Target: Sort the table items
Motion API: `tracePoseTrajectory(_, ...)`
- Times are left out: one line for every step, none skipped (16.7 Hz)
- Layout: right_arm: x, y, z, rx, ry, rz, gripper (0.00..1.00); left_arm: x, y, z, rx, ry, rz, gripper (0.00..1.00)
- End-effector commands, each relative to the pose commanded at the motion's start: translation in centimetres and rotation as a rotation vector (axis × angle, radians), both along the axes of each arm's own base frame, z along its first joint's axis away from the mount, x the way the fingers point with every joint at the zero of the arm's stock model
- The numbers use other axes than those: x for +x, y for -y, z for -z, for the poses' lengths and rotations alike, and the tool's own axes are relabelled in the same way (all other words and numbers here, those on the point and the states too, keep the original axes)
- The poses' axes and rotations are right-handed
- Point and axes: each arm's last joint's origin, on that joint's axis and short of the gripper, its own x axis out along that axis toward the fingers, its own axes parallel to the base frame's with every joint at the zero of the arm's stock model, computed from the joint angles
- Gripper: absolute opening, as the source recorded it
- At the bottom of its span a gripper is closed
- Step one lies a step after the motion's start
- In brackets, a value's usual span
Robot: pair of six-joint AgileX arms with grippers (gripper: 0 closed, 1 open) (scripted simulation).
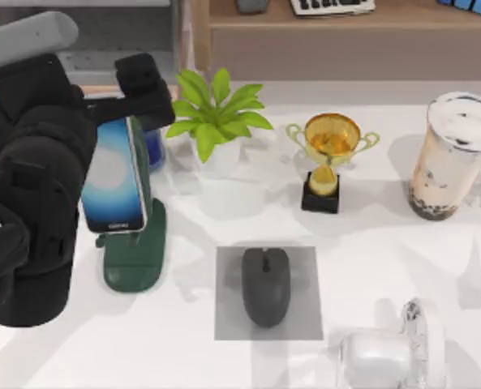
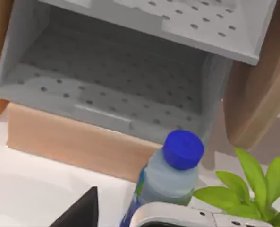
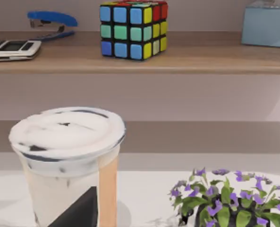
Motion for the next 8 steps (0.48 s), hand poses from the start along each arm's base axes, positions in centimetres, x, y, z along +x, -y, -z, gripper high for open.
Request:
tracePoseTrajectory(0.0,0.0,0.0,0.000,0.000,0.000,1.00,1.4,-0.5,-1.8,-0.078,0.043,-0.049,1.00)
tracePoseTrajectory(0.0,0.0,0.0,0.000,0.000,0.000,1.00,2.8,-1.1,-3.7,-0.158,0.092,-0.099,1.00)
tracePoseTrajectory(0.0,0.0,0.0,0.000,0.000,0.000,1.00,4.3,-2.0,-5.7,-0.245,0.150,-0.152,1.00)
tracePoseTrajectory(0.0,0.0,0.0,0.000,0.000,0.000,1.00,5.8,-3.2,-8.0,-0.335,0.217,-0.205,1.00)
tracePoseTrajectory(0.0,0.0,0.0,0.000,0.000,0.000,1.00,7.3,-4.6,-10.3,-0.426,0.292,-0.257,1.00)
tracePoseTrajectory(0.0,0.0,0.0,0.000,0.000,0.000,1.00,8.7,-6.5,-12.8,-0.519,0.379,-0.307,1.00)
tracePoseTrajectory(0.0,0.0,0.0,0.000,0.000,0.000,1.00,9.9,-8.6,-15.4,-0.608,0.475,-0.352,1.00)
tracePoseTrajectory(0.0,0.0,0.0,0.000,0.000,0.000,1.00,10.8,-11.1,-18.0,-0.695,0.583,-0.392,1.00)
